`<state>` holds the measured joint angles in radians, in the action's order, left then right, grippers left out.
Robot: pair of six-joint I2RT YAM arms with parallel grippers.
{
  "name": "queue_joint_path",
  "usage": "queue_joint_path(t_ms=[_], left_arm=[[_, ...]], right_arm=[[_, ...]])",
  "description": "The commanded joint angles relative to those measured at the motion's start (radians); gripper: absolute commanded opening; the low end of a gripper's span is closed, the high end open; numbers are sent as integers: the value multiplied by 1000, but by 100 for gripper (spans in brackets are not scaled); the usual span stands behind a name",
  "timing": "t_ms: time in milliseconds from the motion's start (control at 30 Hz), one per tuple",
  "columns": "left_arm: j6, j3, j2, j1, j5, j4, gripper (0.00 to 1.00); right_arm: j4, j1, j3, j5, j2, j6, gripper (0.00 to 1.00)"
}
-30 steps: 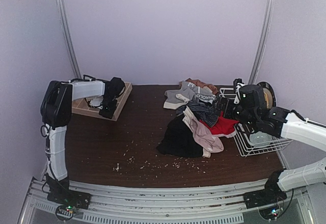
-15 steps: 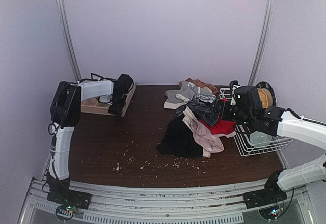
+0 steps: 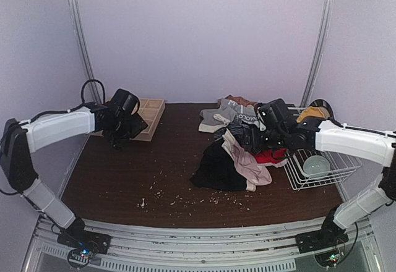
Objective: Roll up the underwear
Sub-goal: Pick up the underwear from the center of the board.
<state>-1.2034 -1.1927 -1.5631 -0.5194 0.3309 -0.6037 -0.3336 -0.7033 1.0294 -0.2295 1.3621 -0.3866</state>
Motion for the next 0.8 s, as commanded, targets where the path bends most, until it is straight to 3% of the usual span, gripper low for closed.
queue_joint_path(t_ms=[0,133,267,533,633,767], left_arm=[[406,83,104,-92,-131,39,98],[525,118,96,-193,-227,58,98],[539,155,48,-240,-342,166,96],[566,156,-53,-268,-486,287,91],[579,142,-82,-273,-501,306,91],[595,111,-147,-277,-552,363,93]], right_arm=[[-116,-47,80,41,142,65,91],[-108,-62,123,-5,253,64,89],[-124,-60,182,-20,366,60,81],[-150,-48,256,-64,481,51,30],[-177,-37,277,-81,481,55,4],[-165,-36,256,-114,363,63,0]])
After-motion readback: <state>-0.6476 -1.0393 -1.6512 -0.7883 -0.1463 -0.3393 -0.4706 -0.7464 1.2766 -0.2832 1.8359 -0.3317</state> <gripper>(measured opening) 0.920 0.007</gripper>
